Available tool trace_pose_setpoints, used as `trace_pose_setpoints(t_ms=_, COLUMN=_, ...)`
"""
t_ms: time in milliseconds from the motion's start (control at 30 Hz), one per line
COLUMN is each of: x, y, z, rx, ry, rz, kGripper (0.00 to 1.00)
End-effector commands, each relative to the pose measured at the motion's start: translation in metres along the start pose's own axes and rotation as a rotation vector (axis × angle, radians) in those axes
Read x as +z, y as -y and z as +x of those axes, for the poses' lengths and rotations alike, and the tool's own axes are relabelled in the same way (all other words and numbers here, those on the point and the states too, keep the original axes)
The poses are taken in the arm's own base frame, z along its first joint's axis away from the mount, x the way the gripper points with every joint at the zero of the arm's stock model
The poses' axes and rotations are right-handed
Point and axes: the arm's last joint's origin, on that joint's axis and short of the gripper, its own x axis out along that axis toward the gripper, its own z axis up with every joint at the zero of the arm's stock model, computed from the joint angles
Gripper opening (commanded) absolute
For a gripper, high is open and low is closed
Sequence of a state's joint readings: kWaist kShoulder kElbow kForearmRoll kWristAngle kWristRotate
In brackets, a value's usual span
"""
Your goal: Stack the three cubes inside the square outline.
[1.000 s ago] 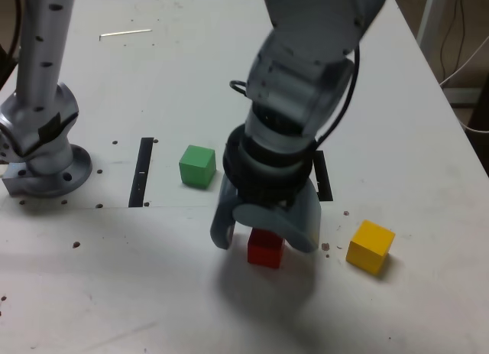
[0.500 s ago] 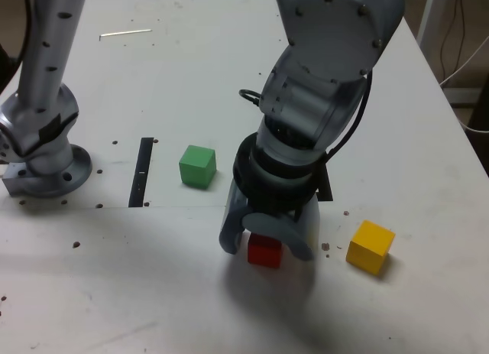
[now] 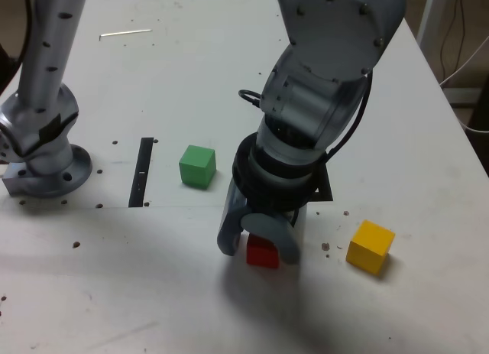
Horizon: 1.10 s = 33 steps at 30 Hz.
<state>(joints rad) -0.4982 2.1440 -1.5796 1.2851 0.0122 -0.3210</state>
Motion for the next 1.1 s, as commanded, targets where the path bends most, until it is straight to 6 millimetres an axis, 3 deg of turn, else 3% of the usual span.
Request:
trace_pose_setpoints(t_ms=0, x=0.002, y=0.001, z=0.001, rx=-0.002, ry=-0.004, rz=-0.001, kGripper=0.35)
trace_pose_setpoints(t_ms=700, x=0.000, y=-0.003, z=-0.005, rx=0.014, ry=-0.011, rz=-0.003, kGripper=0.36)
trace_pose_setpoints(t_ms=867, x=-0.009, y=-0.017, z=-0.015, rx=0.037, ry=0.005, rz=-0.025, kGripper=0.36)
trace_pose_setpoints(t_ms=1067, x=-0.015, y=-0.048, z=-0.029, rx=0.042, ry=0.035, rz=-0.080, kGripper=0.36)
